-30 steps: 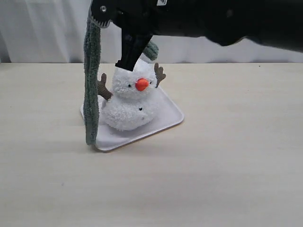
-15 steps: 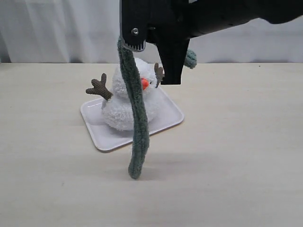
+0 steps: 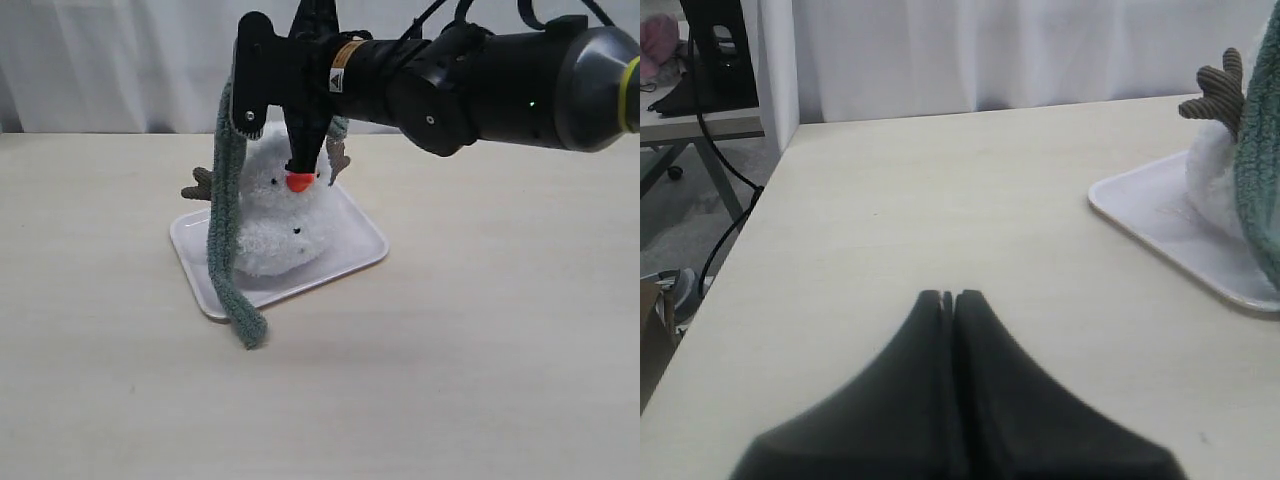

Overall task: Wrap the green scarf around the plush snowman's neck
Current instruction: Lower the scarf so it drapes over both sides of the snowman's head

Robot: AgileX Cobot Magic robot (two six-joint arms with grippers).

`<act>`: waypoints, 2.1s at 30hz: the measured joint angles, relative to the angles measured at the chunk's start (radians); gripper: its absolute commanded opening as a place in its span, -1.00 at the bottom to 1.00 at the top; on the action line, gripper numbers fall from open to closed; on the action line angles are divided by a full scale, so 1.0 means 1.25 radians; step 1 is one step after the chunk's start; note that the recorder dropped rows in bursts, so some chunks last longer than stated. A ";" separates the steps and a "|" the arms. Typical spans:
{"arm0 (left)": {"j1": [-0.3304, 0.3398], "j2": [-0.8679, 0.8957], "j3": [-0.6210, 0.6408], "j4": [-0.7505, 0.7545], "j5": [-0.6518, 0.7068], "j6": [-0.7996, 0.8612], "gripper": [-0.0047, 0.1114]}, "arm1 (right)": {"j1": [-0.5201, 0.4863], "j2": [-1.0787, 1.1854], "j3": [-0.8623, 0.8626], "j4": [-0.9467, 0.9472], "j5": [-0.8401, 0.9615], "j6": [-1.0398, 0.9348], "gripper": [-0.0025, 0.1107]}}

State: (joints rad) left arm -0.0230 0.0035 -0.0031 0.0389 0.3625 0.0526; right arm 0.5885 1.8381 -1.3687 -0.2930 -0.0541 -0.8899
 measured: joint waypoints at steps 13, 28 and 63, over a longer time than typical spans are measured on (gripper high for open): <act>0.000 0.000 0.000 0.000 0.000 0.000 -0.92 | -0.084 0.063 0.000 0.387 -0.101 0.115 -0.88; 0.000 0.000 0.000 0.000 0.001 0.000 -0.92 | -0.094 0.148 -0.184 0.435 0.361 0.210 -0.88; 0.000 0.000 0.000 0.000 0.001 0.000 -0.92 | -0.119 0.208 -0.190 0.424 0.632 0.236 -0.88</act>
State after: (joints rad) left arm -0.0230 0.0035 -0.0031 0.0389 0.3643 0.0526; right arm 0.4393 2.0984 -1.6062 0.2367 0.7359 -0.5944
